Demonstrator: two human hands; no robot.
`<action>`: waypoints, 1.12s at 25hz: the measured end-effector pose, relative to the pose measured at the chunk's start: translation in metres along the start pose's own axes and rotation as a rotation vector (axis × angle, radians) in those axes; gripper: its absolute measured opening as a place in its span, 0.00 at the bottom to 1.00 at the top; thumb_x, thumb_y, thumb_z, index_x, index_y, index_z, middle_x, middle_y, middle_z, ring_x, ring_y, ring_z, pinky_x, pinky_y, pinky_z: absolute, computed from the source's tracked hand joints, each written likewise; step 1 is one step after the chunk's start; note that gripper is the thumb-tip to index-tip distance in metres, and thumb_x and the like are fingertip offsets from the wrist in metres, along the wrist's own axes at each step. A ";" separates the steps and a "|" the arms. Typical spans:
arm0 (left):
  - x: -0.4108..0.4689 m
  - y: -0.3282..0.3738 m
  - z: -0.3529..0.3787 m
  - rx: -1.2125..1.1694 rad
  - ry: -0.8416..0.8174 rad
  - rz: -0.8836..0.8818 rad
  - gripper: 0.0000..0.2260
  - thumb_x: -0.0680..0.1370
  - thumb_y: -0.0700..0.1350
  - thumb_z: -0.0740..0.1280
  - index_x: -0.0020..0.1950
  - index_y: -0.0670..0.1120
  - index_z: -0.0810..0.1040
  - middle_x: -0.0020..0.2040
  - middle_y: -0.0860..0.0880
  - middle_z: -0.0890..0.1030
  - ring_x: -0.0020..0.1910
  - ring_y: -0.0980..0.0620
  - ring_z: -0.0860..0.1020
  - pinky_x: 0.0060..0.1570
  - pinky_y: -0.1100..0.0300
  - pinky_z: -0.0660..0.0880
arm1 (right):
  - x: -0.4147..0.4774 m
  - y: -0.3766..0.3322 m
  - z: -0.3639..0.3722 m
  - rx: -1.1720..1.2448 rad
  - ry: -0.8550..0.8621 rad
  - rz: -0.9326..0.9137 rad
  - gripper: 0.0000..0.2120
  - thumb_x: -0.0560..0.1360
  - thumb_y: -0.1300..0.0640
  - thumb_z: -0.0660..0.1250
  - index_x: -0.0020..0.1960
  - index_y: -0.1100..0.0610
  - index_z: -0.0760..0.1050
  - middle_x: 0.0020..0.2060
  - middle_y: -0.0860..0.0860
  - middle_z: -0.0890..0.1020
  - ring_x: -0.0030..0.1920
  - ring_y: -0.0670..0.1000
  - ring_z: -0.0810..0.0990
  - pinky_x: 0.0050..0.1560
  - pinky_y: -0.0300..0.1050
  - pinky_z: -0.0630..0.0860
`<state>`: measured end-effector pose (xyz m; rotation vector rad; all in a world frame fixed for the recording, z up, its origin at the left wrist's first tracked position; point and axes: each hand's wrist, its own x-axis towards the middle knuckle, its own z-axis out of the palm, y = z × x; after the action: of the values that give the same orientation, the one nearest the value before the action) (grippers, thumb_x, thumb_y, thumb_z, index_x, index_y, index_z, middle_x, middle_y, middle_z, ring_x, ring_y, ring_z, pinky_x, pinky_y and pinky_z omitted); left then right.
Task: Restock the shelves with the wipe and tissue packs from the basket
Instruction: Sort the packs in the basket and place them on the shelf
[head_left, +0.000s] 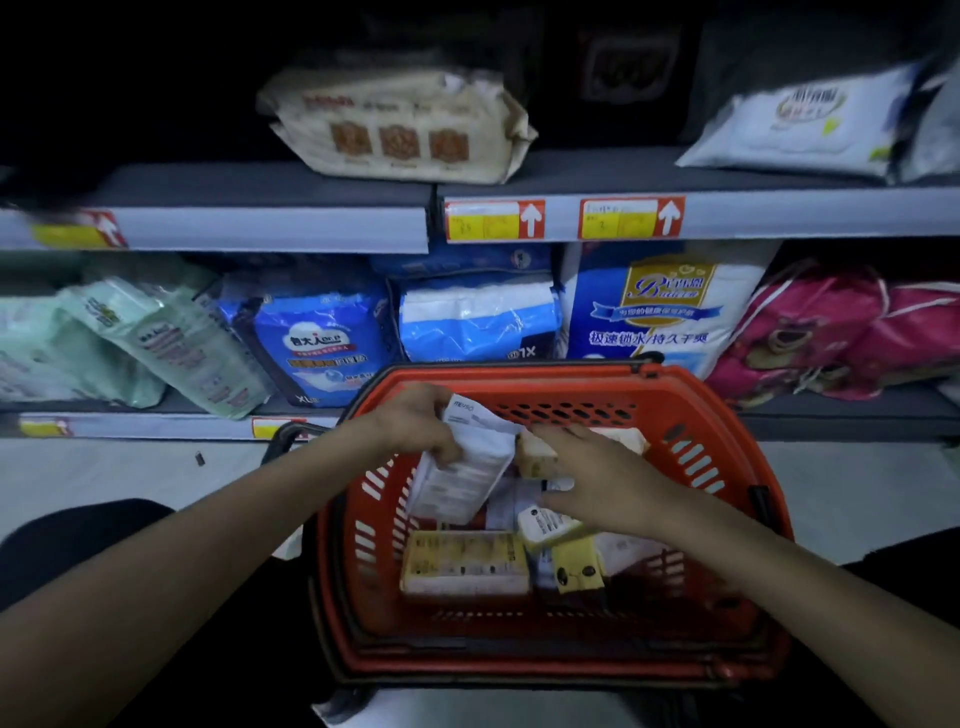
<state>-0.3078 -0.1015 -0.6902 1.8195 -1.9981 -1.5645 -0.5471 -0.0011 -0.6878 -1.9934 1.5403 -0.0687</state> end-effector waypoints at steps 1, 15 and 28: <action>-0.016 0.007 -0.005 -0.093 -0.007 0.065 0.23 0.61 0.32 0.74 0.55 0.42 0.85 0.50 0.41 0.87 0.43 0.49 0.83 0.40 0.58 0.78 | 0.000 -0.006 -0.005 0.186 0.057 0.007 0.41 0.75 0.44 0.75 0.82 0.43 0.58 0.74 0.41 0.69 0.72 0.47 0.72 0.67 0.49 0.74; -0.057 0.045 -0.011 -0.569 0.171 0.211 0.15 0.78 0.58 0.72 0.58 0.49 0.85 0.55 0.48 0.88 0.57 0.50 0.85 0.70 0.44 0.74 | -0.025 -0.027 -0.052 1.215 0.412 0.171 0.17 0.76 0.58 0.76 0.64 0.53 0.82 0.56 0.52 0.88 0.57 0.55 0.87 0.62 0.57 0.81; -0.055 0.053 -0.014 -0.962 0.120 0.432 0.27 0.70 0.43 0.78 0.68 0.43 0.78 0.62 0.42 0.85 0.61 0.41 0.84 0.59 0.47 0.82 | -0.039 -0.019 -0.087 1.534 0.373 -0.053 0.17 0.69 0.63 0.74 0.58 0.59 0.84 0.58 0.60 0.86 0.64 0.63 0.83 0.65 0.60 0.80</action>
<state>-0.3210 -0.0788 -0.6172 0.9925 -1.1085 -1.7342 -0.5774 -0.0013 -0.5953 -0.7506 0.9710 -1.2640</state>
